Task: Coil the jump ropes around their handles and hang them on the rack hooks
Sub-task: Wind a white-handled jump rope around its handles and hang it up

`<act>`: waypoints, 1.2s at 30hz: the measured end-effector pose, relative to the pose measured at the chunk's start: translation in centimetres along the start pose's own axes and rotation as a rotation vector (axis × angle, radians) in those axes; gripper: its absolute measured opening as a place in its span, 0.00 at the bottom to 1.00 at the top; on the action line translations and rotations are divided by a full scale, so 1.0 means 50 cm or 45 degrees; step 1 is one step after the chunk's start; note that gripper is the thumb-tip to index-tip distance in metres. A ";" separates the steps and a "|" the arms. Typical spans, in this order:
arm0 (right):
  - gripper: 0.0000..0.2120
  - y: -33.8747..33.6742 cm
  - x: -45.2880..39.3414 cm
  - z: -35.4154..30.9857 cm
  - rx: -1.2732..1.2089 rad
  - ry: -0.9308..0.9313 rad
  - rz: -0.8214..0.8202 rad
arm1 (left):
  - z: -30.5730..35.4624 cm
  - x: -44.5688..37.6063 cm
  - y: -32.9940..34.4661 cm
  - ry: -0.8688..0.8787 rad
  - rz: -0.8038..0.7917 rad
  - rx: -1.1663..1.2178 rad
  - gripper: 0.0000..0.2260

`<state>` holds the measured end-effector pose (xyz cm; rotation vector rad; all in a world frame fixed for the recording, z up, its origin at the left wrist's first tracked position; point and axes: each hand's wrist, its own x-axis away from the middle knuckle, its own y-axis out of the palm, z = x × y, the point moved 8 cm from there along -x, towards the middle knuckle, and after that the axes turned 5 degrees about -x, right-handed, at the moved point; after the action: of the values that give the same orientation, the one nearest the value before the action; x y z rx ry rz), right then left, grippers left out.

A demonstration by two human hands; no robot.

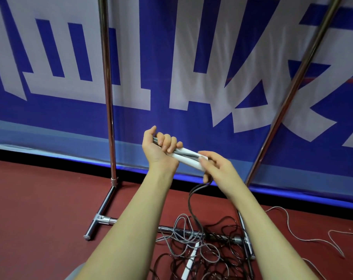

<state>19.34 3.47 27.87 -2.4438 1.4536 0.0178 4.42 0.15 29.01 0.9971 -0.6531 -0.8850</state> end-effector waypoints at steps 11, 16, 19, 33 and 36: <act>0.08 0.016 0.006 -0.026 -0.529 -0.032 -0.036 | 0.009 0.005 0.008 -0.033 -0.073 0.197 0.21; 0.09 0.016 0.010 -0.034 -0.400 -0.035 -0.044 | 0.017 0.007 0.007 -0.028 -0.076 0.187 0.21; 0.07 0.010 0.009 -0.033 -0.351 -0.037 0.023 | 0.013 0.009 0.005 -0.049 -0.082 0.169 0.20; 0.03 0.018 0.013 -0.048 -0.183 -0.104 0.048 | 0.014 0.013 -0.007 -0.109 -0.037 0.135 0.19; 0.02 0.008 0.011 -0.038 -0.255 -0.083 0.104 | 0.005 0.012 -0.008 -0.151 0.000 0.069 0.18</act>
<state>19.03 2.31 29.50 -2.5099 1.5907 0.2702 4.38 -0.57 28.81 0.9987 -0.7809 -0.9358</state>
